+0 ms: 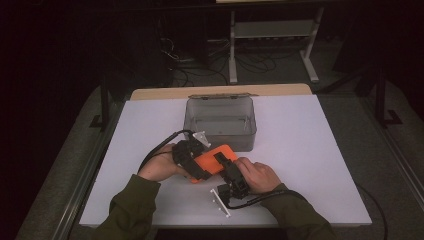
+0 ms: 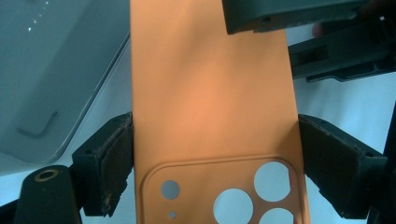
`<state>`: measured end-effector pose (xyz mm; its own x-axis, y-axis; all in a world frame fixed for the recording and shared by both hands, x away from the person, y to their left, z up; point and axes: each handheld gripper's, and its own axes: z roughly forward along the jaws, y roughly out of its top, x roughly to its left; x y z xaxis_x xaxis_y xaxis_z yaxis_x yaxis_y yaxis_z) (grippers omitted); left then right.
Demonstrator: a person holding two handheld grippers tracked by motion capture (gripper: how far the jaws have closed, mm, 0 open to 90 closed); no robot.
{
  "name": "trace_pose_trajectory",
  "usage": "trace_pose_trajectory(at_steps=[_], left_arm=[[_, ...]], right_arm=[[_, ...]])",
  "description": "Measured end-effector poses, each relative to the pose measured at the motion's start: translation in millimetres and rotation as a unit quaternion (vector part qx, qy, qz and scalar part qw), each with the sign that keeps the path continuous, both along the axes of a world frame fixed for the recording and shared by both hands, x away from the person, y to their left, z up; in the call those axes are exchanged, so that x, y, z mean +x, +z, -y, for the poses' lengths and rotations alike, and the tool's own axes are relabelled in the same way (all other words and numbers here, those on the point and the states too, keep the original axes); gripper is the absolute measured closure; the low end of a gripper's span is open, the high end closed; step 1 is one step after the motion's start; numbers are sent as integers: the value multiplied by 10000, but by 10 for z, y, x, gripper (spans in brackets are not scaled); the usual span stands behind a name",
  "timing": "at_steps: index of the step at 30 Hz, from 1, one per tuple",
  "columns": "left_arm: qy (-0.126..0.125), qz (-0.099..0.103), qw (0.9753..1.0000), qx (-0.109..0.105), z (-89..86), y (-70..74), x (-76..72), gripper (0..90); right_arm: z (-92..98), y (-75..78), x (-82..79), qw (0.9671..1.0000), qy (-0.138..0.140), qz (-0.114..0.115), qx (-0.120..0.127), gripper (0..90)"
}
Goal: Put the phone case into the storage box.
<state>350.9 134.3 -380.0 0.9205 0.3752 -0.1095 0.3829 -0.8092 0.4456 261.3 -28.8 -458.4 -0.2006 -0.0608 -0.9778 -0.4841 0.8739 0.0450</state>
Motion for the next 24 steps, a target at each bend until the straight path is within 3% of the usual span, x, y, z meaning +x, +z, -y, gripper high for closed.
trace_pose_trajectory(at_steps=[3,24], left_arm=[[1,-4,10000,1,-3,-1,2,147],[21,-11,10000,-23,-13,6,1,147]], right_arm=[[3,4,-8,10000,-12,-24,-41,426],[12,-14,-41,9998,56,53,-193,644]])
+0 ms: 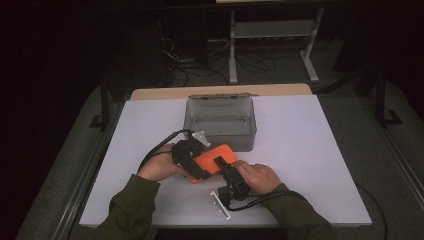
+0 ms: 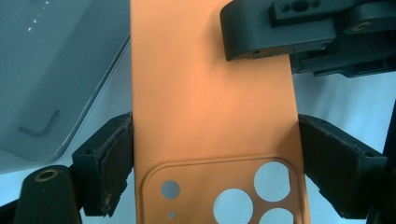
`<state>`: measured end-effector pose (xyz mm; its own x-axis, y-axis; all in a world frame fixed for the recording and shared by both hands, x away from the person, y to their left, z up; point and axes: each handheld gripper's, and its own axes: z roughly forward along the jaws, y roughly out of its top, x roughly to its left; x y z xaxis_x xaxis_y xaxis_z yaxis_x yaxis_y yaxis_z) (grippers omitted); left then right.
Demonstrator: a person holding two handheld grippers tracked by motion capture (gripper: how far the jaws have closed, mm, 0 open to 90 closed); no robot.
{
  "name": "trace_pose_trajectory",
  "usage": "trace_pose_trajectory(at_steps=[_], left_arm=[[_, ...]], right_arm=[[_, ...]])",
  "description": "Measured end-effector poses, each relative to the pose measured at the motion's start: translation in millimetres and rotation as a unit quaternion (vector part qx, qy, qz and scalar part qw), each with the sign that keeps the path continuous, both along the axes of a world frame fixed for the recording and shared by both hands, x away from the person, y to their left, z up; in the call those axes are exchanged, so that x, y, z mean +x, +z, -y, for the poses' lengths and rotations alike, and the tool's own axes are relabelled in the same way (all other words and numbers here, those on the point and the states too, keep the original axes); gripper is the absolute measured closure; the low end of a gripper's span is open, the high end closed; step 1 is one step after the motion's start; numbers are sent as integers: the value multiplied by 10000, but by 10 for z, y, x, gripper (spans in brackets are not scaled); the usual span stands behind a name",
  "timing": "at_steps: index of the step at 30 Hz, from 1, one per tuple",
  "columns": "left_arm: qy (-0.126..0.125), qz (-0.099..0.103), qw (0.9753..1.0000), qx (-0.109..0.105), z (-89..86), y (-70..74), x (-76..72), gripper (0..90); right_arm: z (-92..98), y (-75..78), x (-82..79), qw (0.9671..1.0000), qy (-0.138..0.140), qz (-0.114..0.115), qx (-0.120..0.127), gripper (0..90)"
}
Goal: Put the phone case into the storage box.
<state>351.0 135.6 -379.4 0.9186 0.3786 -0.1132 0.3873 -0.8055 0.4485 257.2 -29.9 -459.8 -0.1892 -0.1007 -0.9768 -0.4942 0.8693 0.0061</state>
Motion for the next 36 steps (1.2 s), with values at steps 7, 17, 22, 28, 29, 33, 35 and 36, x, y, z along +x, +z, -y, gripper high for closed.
trace_pose_trajectory(at_steps=[7,17,22,28,29,33,35,36], left_arm=[[6,11,10000,-13,-9,12,-1,147],[6,-48,10000,-62,-10,14,3,147],[4,-96,9999,-122,-16,19,4,145],[3,-151,9998,-144,-15,10,13,138],[6,-154,9998,-150,-18,11,14,136],[5,-133,9995,-296,-44,30,13,151],[27,-100,9992,-387,-61,62,5,154],[28,-66,9991,-428,-72,76,3,154]], right_arm=[[-2,-10,3,10000,-22,8,-36,737],[1,-38,-15,9995,-23,293,68,799],[6,-40,-23,9993,-23,360,122,813],[12,-35,-23,9995,-36,296,132,821],[12,-35,-24,9994,-27,314,129,821],[12,-29,-22,9995,-37,286,142,824],[15,-41,-19,9996,-44,244,123,827],[15,-44,-20,9996,-38,235,119,827]])
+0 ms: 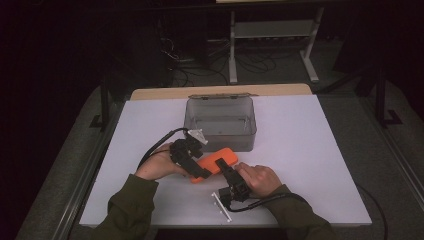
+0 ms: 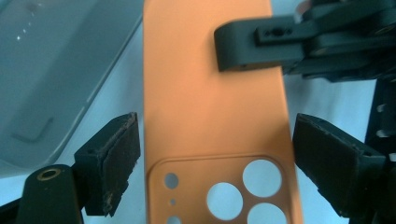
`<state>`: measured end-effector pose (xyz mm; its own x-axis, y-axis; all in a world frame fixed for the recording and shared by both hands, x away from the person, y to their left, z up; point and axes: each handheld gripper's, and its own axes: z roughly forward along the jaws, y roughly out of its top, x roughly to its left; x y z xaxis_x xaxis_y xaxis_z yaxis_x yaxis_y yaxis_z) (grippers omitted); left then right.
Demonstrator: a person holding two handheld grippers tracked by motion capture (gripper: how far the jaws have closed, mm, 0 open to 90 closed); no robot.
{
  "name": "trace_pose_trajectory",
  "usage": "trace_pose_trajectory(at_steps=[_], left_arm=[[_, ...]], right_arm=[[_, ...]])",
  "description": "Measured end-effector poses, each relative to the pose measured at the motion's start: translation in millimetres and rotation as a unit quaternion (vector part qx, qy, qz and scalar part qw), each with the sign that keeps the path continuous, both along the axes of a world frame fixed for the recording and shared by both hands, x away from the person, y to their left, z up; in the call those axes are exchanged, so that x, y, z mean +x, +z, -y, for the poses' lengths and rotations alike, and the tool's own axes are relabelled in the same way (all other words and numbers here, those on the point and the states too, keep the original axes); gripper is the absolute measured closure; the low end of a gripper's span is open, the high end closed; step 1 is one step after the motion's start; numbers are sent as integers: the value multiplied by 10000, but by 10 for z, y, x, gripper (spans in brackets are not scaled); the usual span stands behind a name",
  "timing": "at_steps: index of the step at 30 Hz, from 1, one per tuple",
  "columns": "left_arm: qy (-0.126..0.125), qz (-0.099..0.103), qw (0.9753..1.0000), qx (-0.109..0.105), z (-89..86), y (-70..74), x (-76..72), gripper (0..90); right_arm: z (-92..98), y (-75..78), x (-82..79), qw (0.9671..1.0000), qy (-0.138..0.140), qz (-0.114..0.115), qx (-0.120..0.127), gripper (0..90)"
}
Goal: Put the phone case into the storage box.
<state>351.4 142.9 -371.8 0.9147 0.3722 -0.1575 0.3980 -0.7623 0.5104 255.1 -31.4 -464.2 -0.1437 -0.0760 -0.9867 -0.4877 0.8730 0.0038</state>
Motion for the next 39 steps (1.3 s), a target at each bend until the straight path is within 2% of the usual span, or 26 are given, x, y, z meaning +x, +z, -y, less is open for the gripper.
trace_pose_trajectory(at_steps=[8,16,23,24,39], left_arm=[[57,55,9998,-186,-78,62,-2,136],[87,131,9995,-273,-164,123,-15,126],[228,212,9989,-342,-288,137,-6,101],[266,223,9987,-370,-308,137,-11,98],[657,405,9959,-470,-665,40,-72,54]], right_arm=[[-3,4,0,10000,3,-26,28,825],[4,14,-6,10000,16,-13,9,822],[5,17,-4,10000,24,-17,37,821],[9,22,-5,10000,12,-26,-18,820],[23,15,-19,10000,6,-31,29,819]])
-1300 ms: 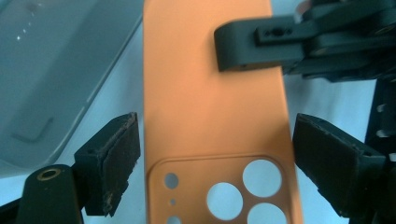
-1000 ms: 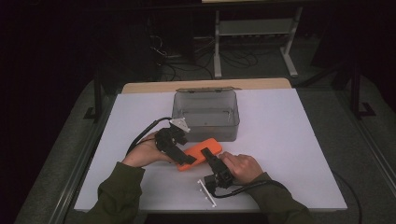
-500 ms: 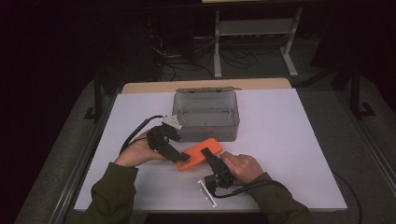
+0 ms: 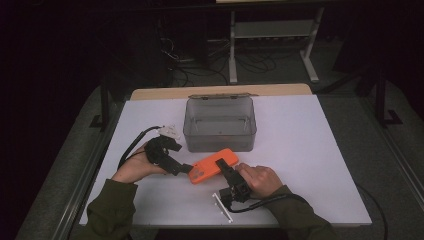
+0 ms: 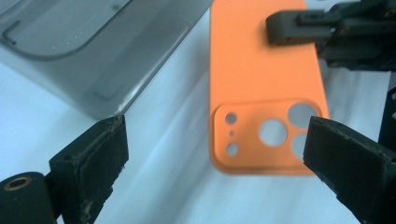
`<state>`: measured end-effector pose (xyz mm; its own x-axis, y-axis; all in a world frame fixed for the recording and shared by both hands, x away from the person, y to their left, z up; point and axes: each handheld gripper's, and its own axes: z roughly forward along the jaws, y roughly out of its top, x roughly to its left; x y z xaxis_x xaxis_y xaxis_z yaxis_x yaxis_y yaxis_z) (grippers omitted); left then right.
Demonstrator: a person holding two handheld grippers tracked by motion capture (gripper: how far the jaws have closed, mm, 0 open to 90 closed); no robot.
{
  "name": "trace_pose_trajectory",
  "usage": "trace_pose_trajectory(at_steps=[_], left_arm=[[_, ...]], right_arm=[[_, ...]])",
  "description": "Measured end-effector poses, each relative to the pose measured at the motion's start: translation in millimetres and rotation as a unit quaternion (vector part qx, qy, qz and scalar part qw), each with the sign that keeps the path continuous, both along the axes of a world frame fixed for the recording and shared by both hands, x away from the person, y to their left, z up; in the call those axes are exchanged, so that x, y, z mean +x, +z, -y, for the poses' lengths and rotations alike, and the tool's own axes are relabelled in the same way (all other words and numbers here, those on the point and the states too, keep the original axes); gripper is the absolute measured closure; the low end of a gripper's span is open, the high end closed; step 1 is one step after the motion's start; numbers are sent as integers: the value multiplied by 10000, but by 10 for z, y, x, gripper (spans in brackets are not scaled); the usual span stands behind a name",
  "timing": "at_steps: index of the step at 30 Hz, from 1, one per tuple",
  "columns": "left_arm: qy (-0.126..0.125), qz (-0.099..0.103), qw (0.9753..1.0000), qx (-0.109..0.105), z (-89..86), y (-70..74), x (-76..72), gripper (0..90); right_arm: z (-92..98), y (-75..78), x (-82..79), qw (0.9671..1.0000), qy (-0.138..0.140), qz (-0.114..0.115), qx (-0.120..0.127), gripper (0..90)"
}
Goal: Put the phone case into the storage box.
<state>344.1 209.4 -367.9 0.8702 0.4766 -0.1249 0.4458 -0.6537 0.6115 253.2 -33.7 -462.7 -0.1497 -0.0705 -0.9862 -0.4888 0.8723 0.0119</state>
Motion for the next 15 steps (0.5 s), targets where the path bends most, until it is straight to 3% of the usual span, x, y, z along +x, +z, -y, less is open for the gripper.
trace_pose_trajectory(at_steps=[15], left_arm=[[354,452,9983,-133,-304,-201,-206,0]], right_arm=[[9,13,0,10000,9,20,30,818]])
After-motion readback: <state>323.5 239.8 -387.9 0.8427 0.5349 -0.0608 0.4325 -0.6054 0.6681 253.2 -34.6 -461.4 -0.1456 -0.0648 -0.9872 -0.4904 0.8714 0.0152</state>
